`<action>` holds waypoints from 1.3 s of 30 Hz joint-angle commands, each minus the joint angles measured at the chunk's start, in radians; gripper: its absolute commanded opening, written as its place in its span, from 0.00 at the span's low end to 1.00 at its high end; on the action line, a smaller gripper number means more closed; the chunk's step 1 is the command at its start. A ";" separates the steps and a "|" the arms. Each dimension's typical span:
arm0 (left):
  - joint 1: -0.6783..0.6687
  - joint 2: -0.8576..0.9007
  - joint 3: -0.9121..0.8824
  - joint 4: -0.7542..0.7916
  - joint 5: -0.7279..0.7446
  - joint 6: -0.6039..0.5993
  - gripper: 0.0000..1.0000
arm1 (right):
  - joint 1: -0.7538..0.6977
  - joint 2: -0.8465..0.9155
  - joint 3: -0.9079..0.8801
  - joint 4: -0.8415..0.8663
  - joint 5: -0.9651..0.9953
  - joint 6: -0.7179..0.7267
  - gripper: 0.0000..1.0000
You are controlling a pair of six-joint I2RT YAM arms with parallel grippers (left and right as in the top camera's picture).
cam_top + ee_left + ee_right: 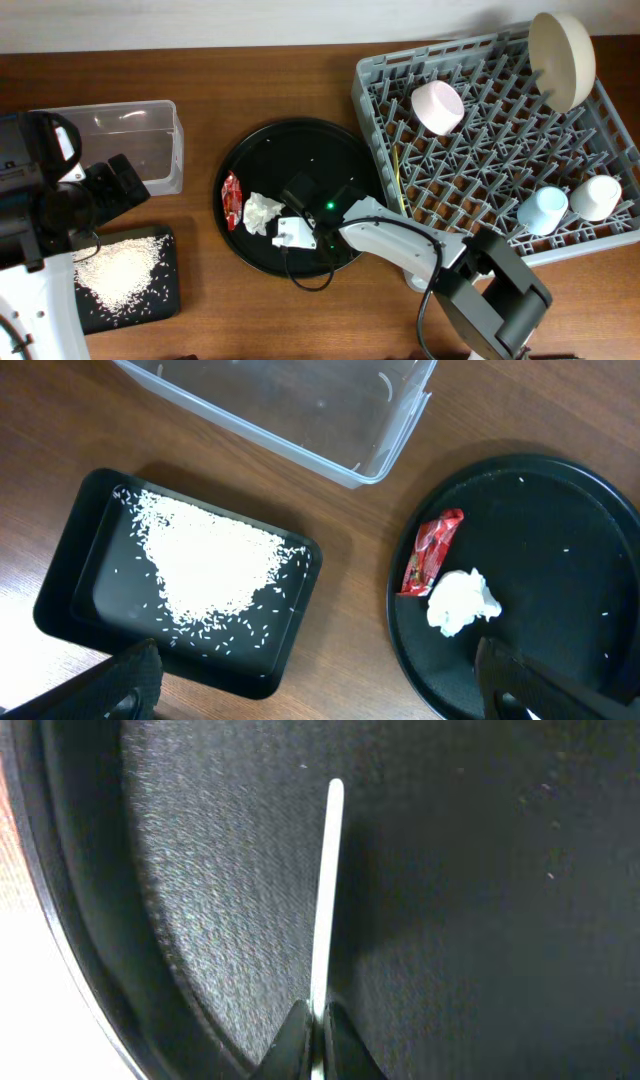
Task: Sort waste into correct bins and load items into the dishwasher rack
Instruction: 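Carry the white spoon with the right gripper to the rack's left edge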
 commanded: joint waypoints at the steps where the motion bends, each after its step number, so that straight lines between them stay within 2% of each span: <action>1: 0.005 0.000 0.011 -0.001 -0.011 -0.013 0.99 | -0.005 -0.050 0.077 -0.023 0.067 0.055 0.04; 9: 0.005 0.000 0.012 -0.001 -0.011 -0.013 0.99 | -0.005 -0.050 0.344 -0.056 0.214 0.322 0.04; 10: 0.005 0.000 0.012 -0.001 -0.011 -0.013 0.99 | -0.005 -0.050 0.376 -0.056 0.253 0.373 0.04; 14: 0.005 0.000 0.011 -0.001 -0.011 -0.013 0.99 | -0.031 -0.050 0.547 -0.115 0.527 0.747 0.04; 18: 0.005 0.000 0.011 -0.001 -0.011 -0.013 0.99 | -0.128 -0.050 0.644 -0.194 0.521 0.924 0.04; 24: 0.005 0.000 0.011 -0.001 -0.011 -0.013 0.99 | -0.398 -0.044 0.647 -0.279 0.200 0.938 0.04; 28: 0.005 0.000 0.011 -0.001 -0.011 -0.013 0.99 | -0.518 -0.022 0.638 -0.317 0.053 0.902 0.04; 29: 0.005 0.000 0.011 -0.001 -0.011 -0.013 0.99 | -0.531 -0.011 0.629 -0.332 0.013 0.853 0.04; 39: 0.005 0.000 0.011 -0.001 -0.011 -0.013 0.99 | -0.532 0.092 0.541 -0.362 0.012 0.795 0.04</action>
